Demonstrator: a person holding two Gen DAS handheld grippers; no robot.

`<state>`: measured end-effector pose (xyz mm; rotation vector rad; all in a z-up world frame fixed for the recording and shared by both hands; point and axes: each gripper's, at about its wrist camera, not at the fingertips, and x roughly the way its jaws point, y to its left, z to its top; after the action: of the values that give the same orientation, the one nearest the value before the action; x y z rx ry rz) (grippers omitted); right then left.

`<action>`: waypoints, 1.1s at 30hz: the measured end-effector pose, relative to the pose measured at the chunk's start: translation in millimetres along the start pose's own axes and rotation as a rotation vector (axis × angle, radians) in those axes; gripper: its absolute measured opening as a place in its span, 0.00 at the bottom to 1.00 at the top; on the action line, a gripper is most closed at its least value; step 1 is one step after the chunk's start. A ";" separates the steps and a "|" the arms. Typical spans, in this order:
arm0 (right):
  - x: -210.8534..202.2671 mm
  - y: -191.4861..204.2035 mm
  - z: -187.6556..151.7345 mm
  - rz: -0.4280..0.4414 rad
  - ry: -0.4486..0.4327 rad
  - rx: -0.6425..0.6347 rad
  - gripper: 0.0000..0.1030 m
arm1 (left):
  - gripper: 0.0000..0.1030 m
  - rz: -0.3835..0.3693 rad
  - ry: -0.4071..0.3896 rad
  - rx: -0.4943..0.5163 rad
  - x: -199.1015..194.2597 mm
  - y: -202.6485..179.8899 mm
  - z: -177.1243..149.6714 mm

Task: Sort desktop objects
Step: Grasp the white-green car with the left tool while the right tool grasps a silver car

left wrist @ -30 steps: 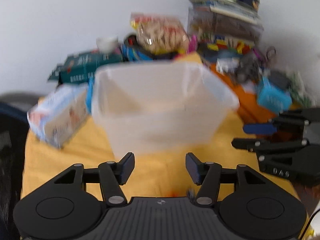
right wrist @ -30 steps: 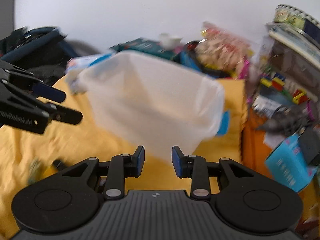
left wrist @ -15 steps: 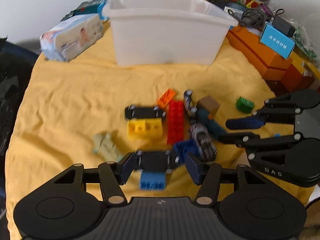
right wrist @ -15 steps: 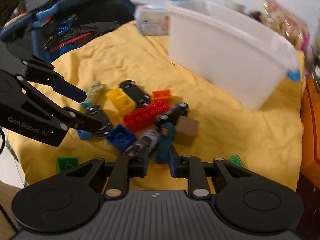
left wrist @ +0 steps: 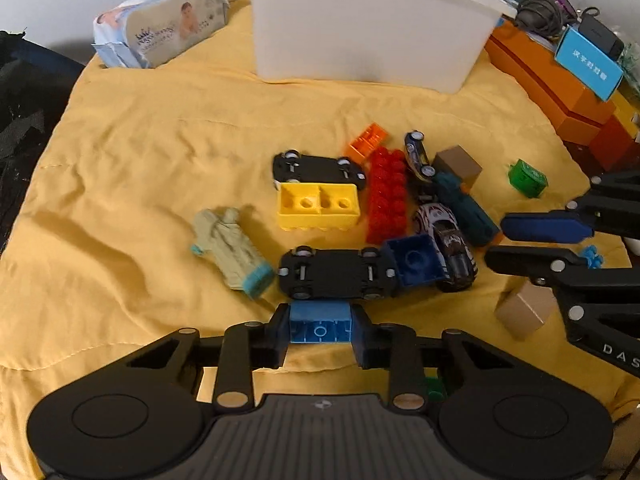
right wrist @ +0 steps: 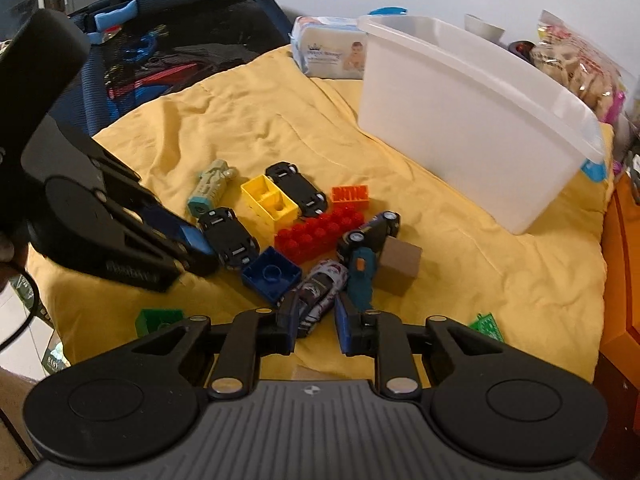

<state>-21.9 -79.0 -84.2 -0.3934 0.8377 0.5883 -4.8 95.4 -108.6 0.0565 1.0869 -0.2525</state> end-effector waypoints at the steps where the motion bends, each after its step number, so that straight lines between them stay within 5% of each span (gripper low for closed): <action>1: -0.8 -1.1 -0.5 -0.004 -0.001 0.004 0.22 | 0.33 0.010 0.000 0.000 -2.5 4.5 -1.5; 4: -0.6 -3.8 -1.1 -0.013 0.001 0.021 0.22 | 0.33 0.081 0.006 0.001 -5.0 22.0 -4.2; 8: -1.0 -4.5 -1.1 -0.014 0.008 0.027 0.22 | 0.41 0.055 -0.036 0.011 -19.9 29.4 -1.8; 15: 10.3 -3.5 1.1 0.038 0.036 0.021 0.22 | 0.48 -0.049 -0.071 0.352 -28.4 -20.9 -0.4; 21: 24.3 -17.8 4.1 0.083 0.078 0.160 0.28 | 0.48 0.001 -0.039 0.729 -9.5 -49.0 -3.5; 23: 26.0 -16.8 4.2 0.092 0.083 0.177 0.30 | 0.37 0.000 -0.031 0.829 -1.5 -51.6 -1.8; 26: 31.5 -12.9 5.0 0.084 0.095 0.199 0.38 | 0.34 0.015 -0.039 0.936 9.9 -53.4 1.9; 29: 34.4 -12.2 5.9 0.074 0.084 0.207 0.39 | 0.30 -0.065 -0.013 0.825 15.9 -39.9 21.7; 33: 32.5 -10.0 5.8 0.064 0.084 0.193 0.40 | 0.24 -0.269 0.085 0.399 18.7 5.2 60.3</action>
<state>4.8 -73.0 -105.2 -0.2166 0.9820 0.5473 56.9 87.0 -97.4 0.2802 1.1154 -0.7130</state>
